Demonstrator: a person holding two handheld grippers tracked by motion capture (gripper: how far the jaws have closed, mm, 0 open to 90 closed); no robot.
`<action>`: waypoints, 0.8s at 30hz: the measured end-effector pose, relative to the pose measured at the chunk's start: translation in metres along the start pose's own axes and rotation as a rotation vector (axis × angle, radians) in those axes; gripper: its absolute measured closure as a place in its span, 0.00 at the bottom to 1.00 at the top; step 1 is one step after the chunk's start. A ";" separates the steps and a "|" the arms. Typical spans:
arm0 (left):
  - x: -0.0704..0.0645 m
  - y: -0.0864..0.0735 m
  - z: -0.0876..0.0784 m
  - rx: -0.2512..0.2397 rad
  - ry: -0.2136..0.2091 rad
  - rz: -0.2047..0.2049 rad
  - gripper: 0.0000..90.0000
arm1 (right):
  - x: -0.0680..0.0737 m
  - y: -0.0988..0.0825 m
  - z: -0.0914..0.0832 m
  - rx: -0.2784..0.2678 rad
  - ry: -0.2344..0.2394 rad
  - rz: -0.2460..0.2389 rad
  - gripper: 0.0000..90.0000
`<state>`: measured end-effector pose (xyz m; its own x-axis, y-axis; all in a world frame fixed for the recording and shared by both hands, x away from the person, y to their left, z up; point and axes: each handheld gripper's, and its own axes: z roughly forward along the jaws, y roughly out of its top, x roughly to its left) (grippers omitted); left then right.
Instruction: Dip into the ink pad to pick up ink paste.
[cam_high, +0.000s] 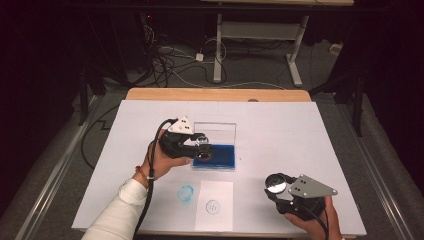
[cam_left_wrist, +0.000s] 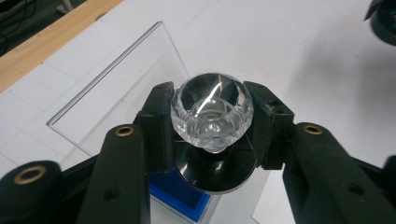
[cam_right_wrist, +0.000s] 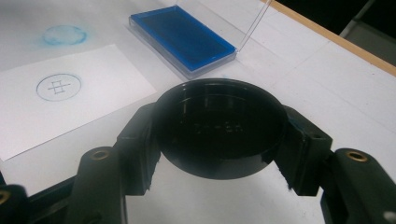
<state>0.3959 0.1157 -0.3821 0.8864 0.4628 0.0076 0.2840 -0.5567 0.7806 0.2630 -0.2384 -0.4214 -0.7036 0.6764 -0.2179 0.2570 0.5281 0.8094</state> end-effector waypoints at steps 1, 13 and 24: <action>0.000 0.000 0.004 0.005 -0.004 -0.003 0.61 | 0.000 0.000 0.000 -0.001 0.000 -0.003 0.43; 0.006 -0.011 0.033 0.054 0.055 -0.014 0.61 | 0.000 -0.001 0.001 0.004 0.001 -0.003 0.43; 0.015 -0.023 0.043 0.049 0.045 -0.048 0.61 | 0.000 -0.001 0.001 0.010 0.002 -0.004 0.43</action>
<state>0.4180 0.1056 -0.4264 0.8542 0.5200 -0.0004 0.3445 -0.5653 0.7495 0.2635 -0.2380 -0.4231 -0.7055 0.6736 -0.2201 0.2607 0.5355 0.8033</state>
